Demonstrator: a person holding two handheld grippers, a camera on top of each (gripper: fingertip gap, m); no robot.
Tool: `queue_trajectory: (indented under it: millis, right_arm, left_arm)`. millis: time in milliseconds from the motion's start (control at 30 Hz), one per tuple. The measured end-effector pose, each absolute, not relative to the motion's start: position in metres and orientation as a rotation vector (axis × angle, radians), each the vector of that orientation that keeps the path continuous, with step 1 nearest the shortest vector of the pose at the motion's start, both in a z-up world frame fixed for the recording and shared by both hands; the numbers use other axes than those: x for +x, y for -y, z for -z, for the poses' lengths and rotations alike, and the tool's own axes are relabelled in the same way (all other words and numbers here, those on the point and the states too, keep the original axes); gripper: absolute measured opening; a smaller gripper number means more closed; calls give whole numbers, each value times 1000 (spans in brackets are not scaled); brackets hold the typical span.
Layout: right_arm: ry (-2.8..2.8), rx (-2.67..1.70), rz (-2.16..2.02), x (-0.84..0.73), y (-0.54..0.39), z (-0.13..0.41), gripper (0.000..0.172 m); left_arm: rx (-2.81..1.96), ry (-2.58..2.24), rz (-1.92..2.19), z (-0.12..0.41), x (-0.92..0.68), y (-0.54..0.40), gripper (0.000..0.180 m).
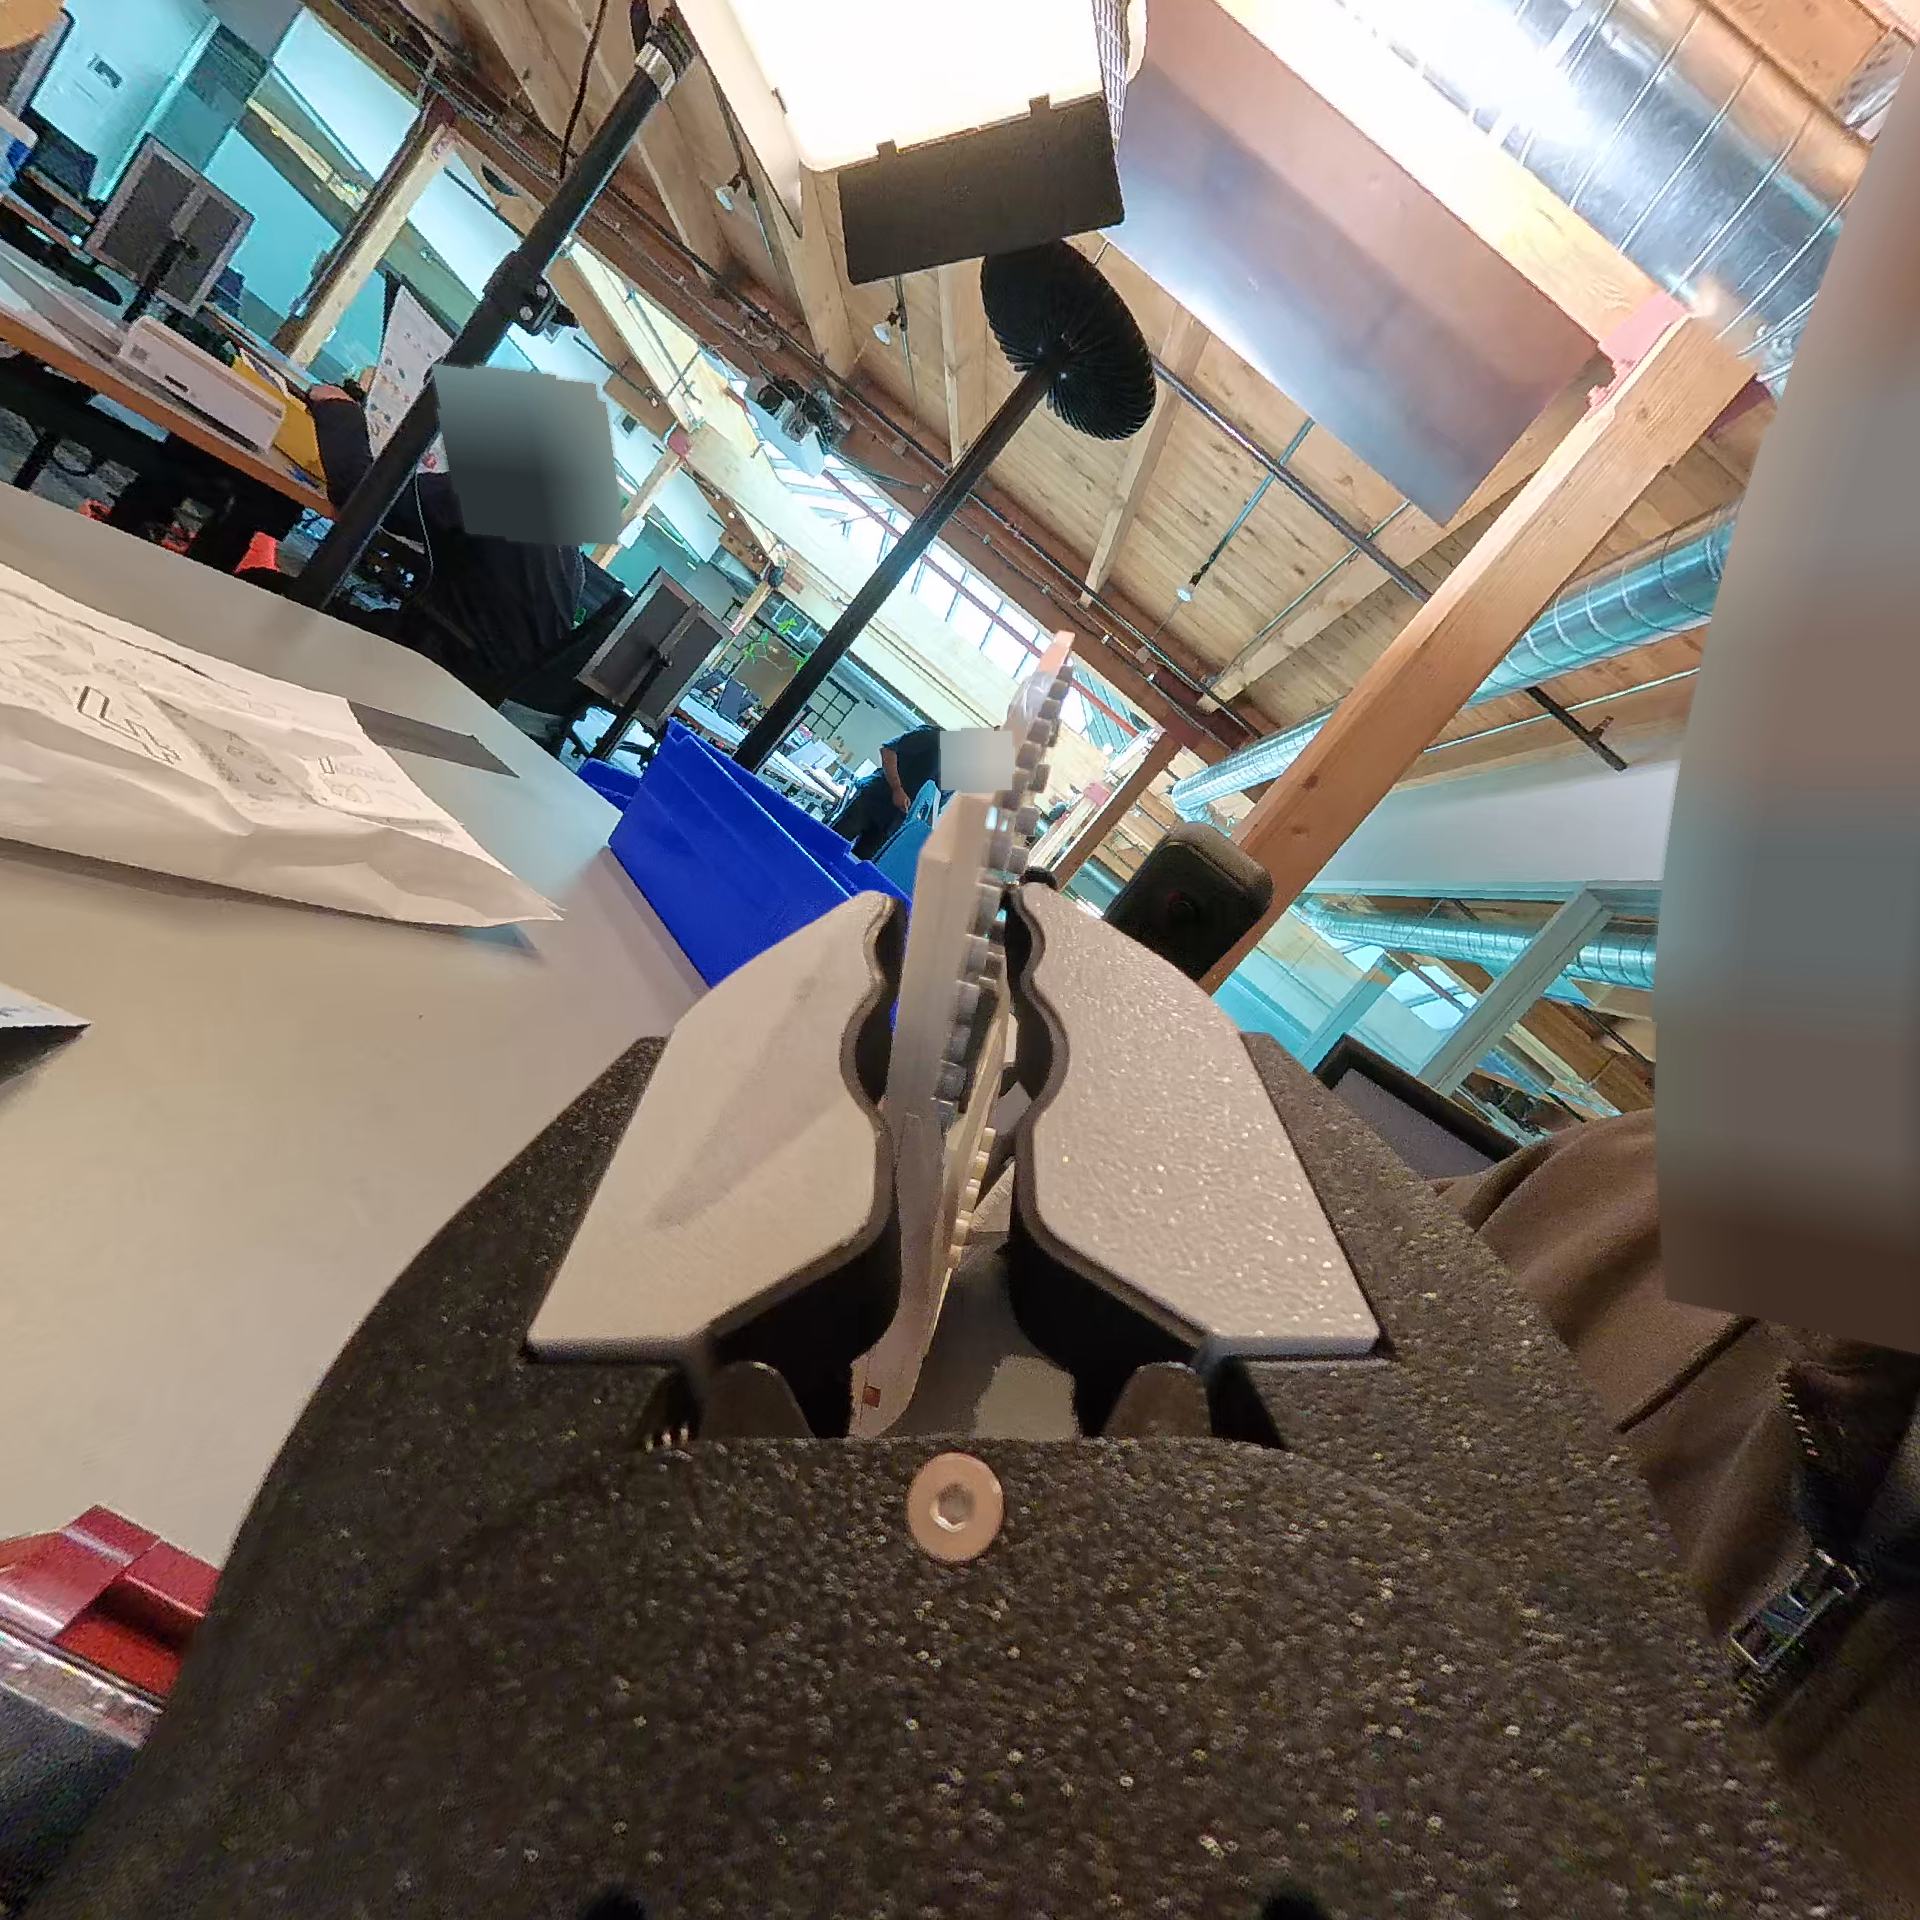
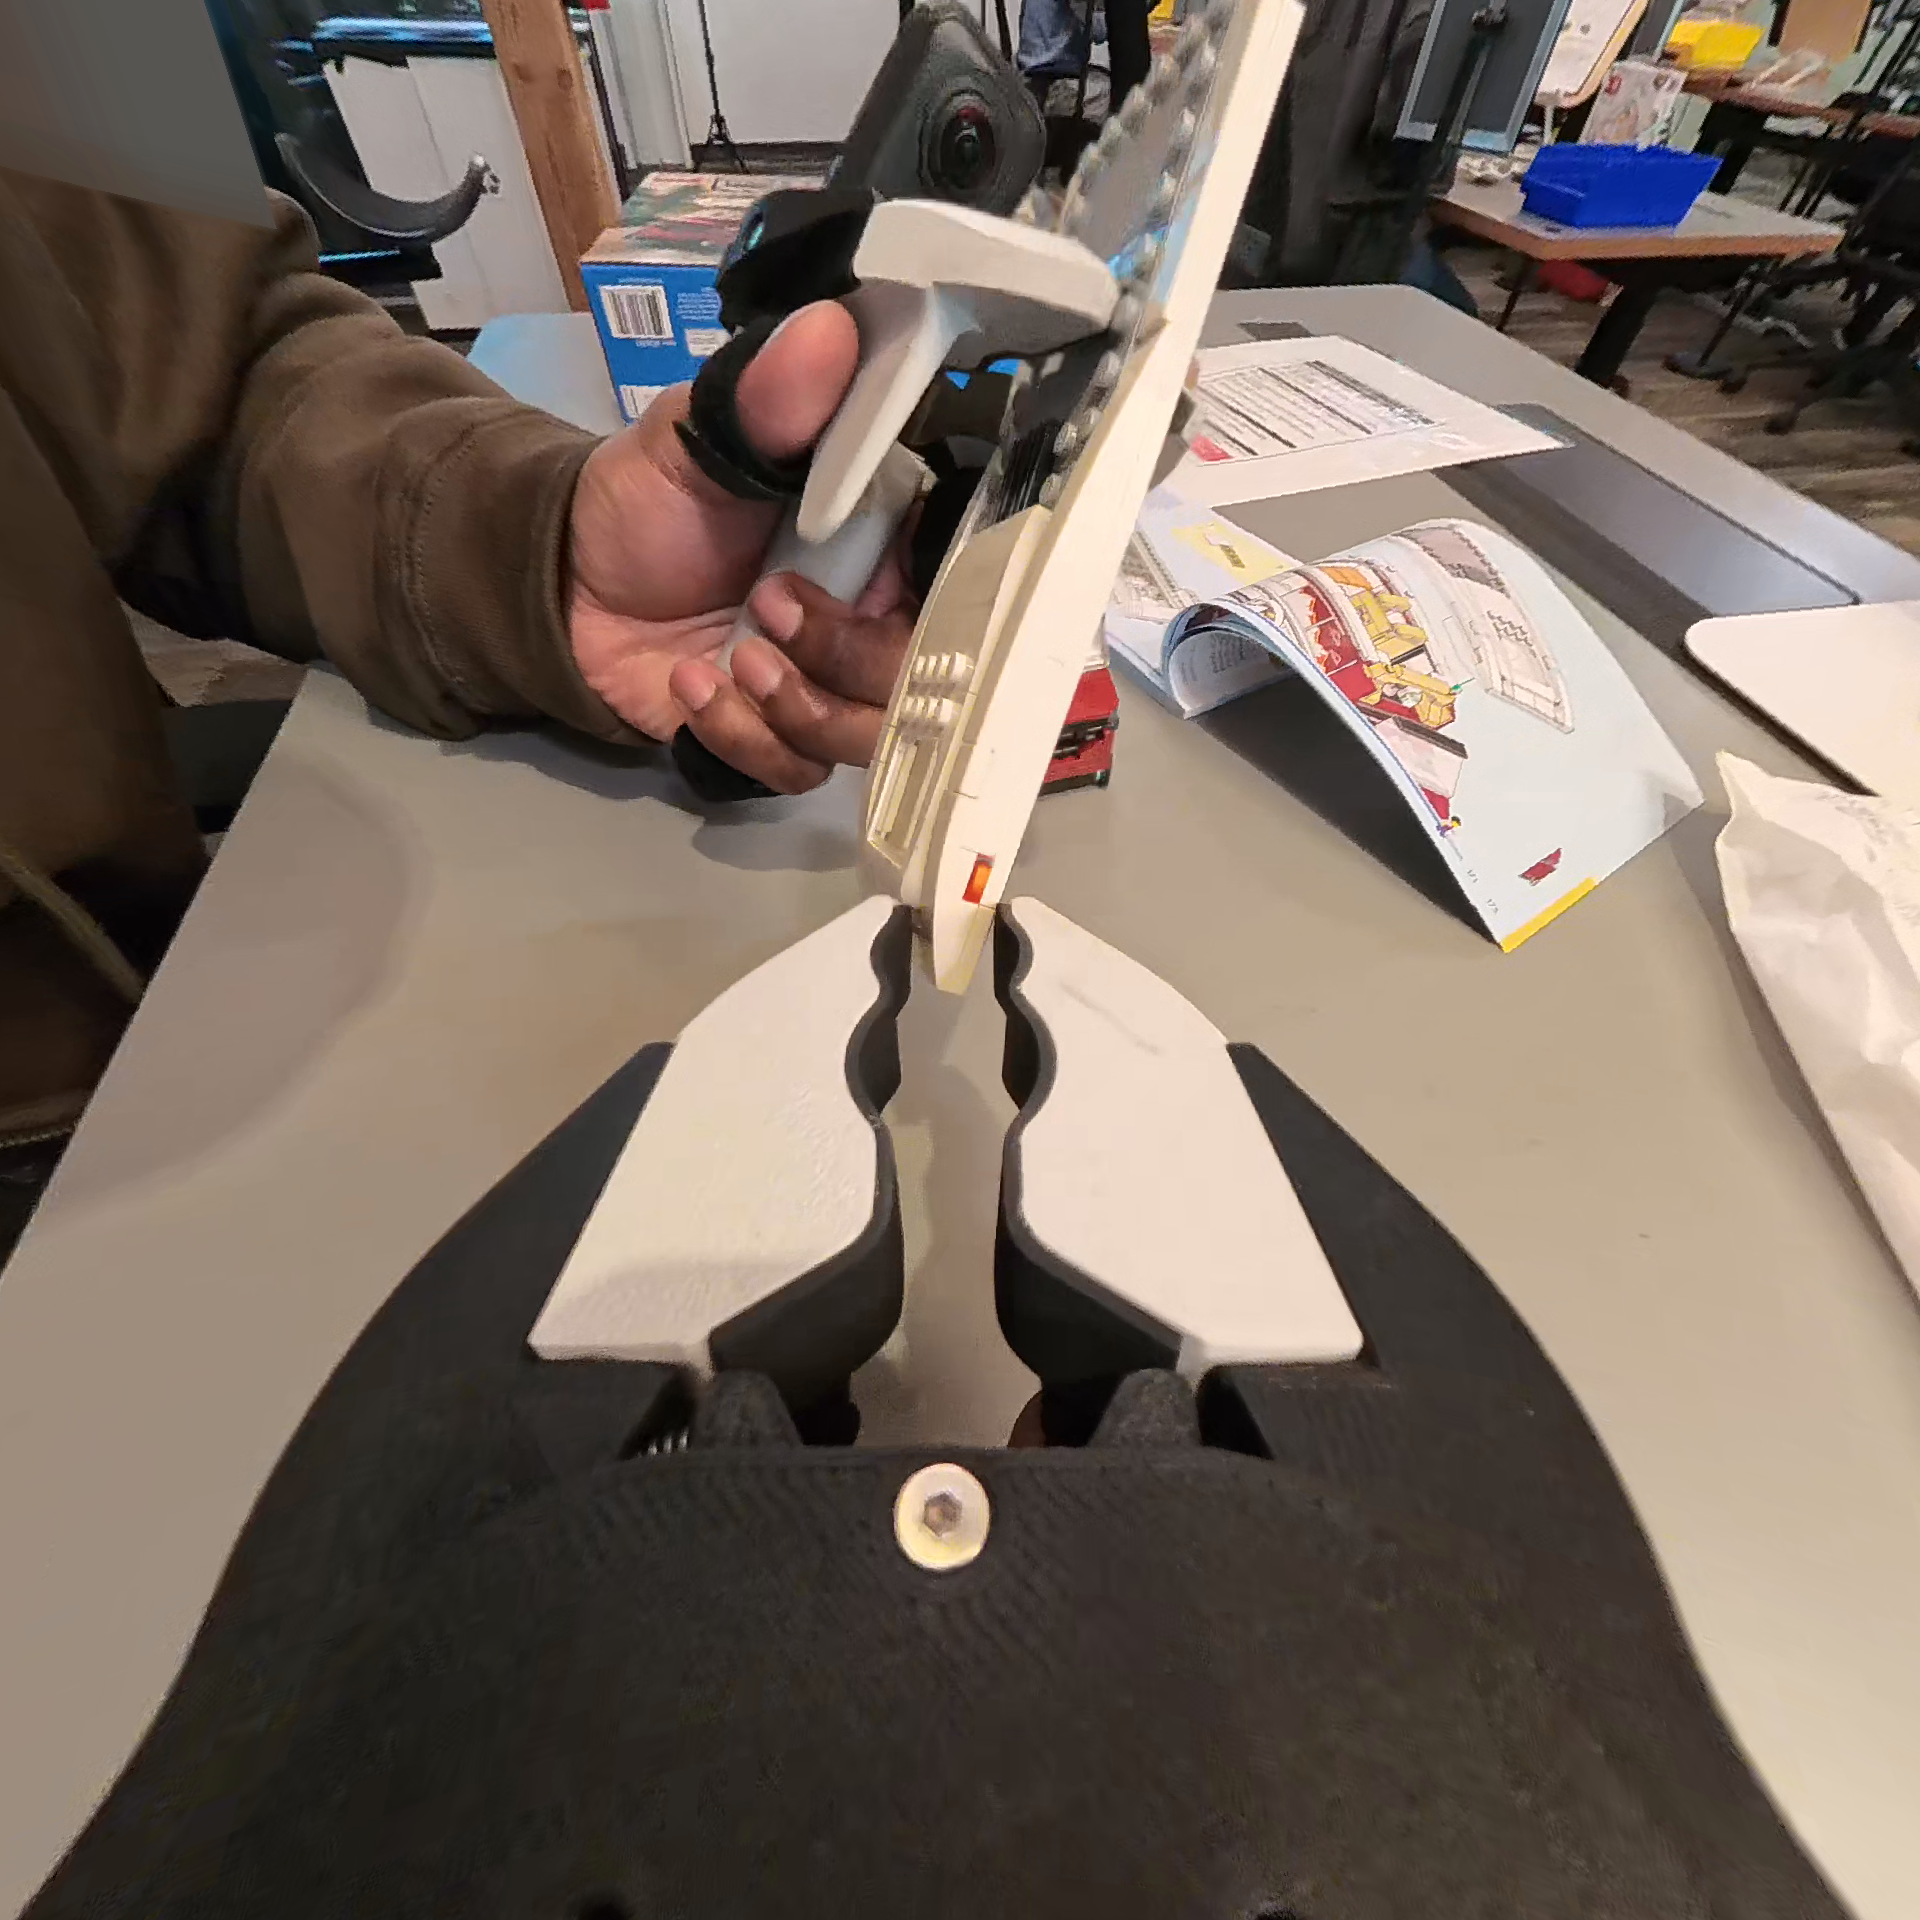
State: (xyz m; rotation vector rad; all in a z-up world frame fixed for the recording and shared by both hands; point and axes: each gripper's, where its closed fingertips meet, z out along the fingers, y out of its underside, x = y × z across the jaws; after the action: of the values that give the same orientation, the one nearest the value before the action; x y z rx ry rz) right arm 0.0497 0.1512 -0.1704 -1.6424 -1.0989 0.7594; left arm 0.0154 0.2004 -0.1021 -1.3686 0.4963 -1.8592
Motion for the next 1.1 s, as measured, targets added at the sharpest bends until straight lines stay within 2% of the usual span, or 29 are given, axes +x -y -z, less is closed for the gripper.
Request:
queue_trajectory:
  millis: [167, 267, 900, 1100]
  right_arm:
    - [1113, -1655, -755, 49, -151, 174, 15]
    - [1122, -1660, -728, 49, -151, 176, 18]
    - [1042, -1581, -740, 51, -155, 154, 23]
    - [947, -1496, -683, 58, -160, 132, 24]
  left_arm:
    - [-1371, -532, 1824, 102, 16, -198, 16]
    - [-1365, -569, 1792, 102, 17, -195, 5]
    - [-1459, -765, 1754, 119, 35, -174, 5]
    - [-1455, -856, 1593, 118, 39, -165, 5]
